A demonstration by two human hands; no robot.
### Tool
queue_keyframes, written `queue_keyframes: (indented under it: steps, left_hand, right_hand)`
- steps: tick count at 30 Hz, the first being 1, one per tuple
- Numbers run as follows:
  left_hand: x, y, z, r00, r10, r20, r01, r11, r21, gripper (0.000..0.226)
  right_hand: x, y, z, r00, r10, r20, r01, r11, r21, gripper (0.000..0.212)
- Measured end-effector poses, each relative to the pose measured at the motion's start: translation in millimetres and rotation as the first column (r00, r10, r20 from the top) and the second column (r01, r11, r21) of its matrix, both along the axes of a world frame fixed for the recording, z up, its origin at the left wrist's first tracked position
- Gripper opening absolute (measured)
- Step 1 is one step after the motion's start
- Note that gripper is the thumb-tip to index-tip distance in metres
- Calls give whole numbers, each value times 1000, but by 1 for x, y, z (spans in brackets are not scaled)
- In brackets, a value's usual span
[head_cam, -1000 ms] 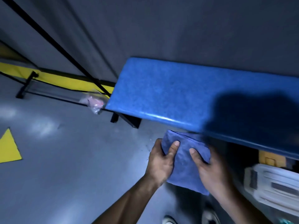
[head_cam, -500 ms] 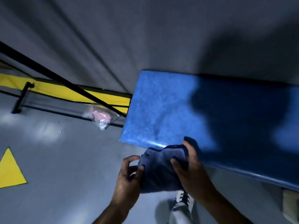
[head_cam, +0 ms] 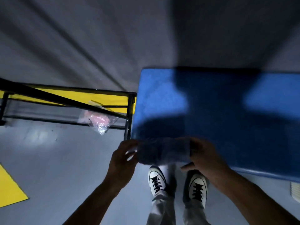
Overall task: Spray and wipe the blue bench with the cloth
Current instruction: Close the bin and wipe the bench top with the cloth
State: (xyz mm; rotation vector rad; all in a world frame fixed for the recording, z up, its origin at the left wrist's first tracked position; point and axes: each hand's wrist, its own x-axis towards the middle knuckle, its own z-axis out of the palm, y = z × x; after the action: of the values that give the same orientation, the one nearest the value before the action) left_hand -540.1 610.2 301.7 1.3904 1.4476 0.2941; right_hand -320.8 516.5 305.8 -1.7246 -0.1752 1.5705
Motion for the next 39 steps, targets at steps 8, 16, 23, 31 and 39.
queue_keyframes:
  steps: [8,16,23,31,39]
  left_hand:
    - [21,37,-21,994,-23,-107,33,996,85,16]
    - [19,31,-54,987,20,-158,14,977,214,9]
    - [11,44,-56,964,256,-76,-249,964,92,17]
    - [47,101,-75,960,269,73,-260,959,-112,33]
    - [46,98,-73,868,484,110,-440,854,-279,34]
  right_hand:
    - [-12,29,-27,873,141,467,-147,989,-24,48]
    - [-32,29,-34,686,243,686,-115,967,-227,34]
    - [-86,37,-45,166,221,961,-529,842,-103,34]
    - [-119,70,-83,38,439,898,-558,755,-345,59]
    - [-66,93,-96,-158,355,921,-738,577,-349,67]
